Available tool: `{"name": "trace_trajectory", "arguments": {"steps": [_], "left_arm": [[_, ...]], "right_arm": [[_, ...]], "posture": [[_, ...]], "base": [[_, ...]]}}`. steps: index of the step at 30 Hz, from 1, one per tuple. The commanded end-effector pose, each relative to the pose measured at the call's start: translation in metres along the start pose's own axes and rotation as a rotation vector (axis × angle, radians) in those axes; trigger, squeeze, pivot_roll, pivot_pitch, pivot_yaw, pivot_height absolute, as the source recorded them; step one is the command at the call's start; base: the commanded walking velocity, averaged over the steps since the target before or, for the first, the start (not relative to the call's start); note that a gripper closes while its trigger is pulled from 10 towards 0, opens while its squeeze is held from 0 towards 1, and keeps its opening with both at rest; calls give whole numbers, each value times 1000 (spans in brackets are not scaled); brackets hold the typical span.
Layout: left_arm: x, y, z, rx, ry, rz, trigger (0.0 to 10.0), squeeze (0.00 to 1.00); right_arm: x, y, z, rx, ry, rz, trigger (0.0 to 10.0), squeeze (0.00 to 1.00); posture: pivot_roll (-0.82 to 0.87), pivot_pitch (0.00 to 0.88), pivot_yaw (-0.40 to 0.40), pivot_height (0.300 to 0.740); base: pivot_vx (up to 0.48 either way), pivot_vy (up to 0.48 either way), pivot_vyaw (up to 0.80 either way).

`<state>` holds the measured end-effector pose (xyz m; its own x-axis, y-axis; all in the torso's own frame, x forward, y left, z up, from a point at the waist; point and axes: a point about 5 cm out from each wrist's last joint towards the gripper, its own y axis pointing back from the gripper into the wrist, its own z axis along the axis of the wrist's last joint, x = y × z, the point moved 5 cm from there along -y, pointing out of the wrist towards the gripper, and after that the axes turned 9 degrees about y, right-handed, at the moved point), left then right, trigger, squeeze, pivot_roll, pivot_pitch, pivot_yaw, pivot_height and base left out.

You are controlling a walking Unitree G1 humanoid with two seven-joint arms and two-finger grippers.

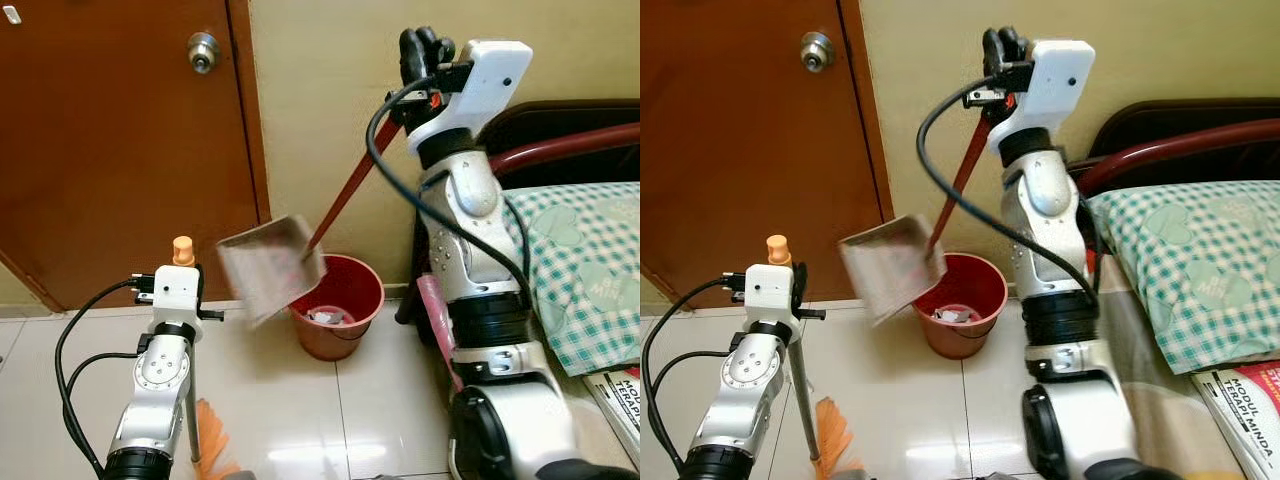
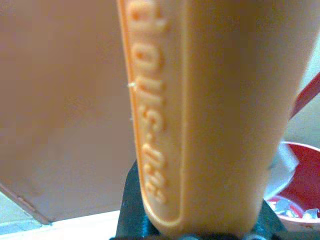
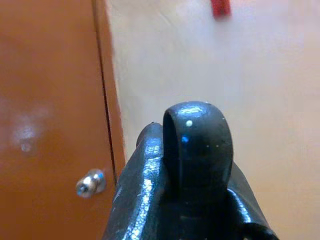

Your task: Sweep floor

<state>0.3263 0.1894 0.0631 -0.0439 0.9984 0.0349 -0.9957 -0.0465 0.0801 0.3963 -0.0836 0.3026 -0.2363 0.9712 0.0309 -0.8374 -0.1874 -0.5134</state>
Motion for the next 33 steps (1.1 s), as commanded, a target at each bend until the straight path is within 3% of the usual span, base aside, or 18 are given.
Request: {"name": "trace_trajectory", "arguments": {"steps": [1,5,9,11,14,19,20,22,24,25,26,27,29,30,33], "left_arm": [[-2,2,-6,17,28,4,10000,0],[0,6,-8,28,34,13,10000,0],[-1,10,-12,40,37,6,10000,0],[-2,11,-13,42,37,2,10000,0],[-3,12,-15,47,40,1,10000,0],[-1,7,-14,49,48,8,10000,0],[-3,6,-13,46,51,7,10000,0],[-3,6,-12,45,51,7,10000,0],[-6,6,-11,40,70,-7,10000,0],[-6,6,-11,40,70,-7,10000,0],[-11,6,-7,20,78,-32,10000,0],[-14,7,-4,7,76,-44,10000,0],[-14,7,-4,7,76,-44,10000,0],[-21,7,6,-37,66,-72,10000,0],[-33,10,22,-105,42,-120,10000,0]], "right_arm": [[0,1,7,-15,-65,-16,10000,0],[5,19,-25,98,-119,-2,10000,0],[-5,52,-64,235,-127,-28,10000,0],[-7,56,-68,250,-127,-34,10000,0],[-22,79,-86,309,-104,-81,10000,0],[-36,98,-100,372,-52,-109,10000,0],[-44,108,-106,391,-33,-133,10000,0],[-46,111,-108,395,-30,-139,10000,0],[-60,127,-121,458,-27,-200,10000,0],[-60,127,-121,458,-27,-200,10000,0],[-74,149,-134,531,-2,-249,10000,0],[-80,158,-139,555,-2,-271,10000,0],[-80,158,-139,555,-2,-271,10000,0],[-87,172,-145,591,-3,-300,10000,0],[-94,190,-150,636,0,-335,10000,0]], "posture": [[1,0,-41,740],[3,0,-43,740],[-1,10,-37,740],[-1,10,-37,740],[-3,0,-37,740],[-8,0,-35,740],[-12,0,-33,740],[-12,0,-33,740],[-14,0,-30,740],[-14,0,-30,740],[-15,0,-28,740],[-15,0,-28,740],[-15,0,-28,740],[-17,0,-26,740],[-18,0,-29,740]], "base": [[0,0,0],[0,0,0],[0,0,0],[0,0,0],[0,0,0],[0,0,0],[0,0,0],[0,0,0],[0,0,0],[0,0,0],[0,0,0],[0,0,0],[0,0,0],[0,0,0],[0,0,0]]}}
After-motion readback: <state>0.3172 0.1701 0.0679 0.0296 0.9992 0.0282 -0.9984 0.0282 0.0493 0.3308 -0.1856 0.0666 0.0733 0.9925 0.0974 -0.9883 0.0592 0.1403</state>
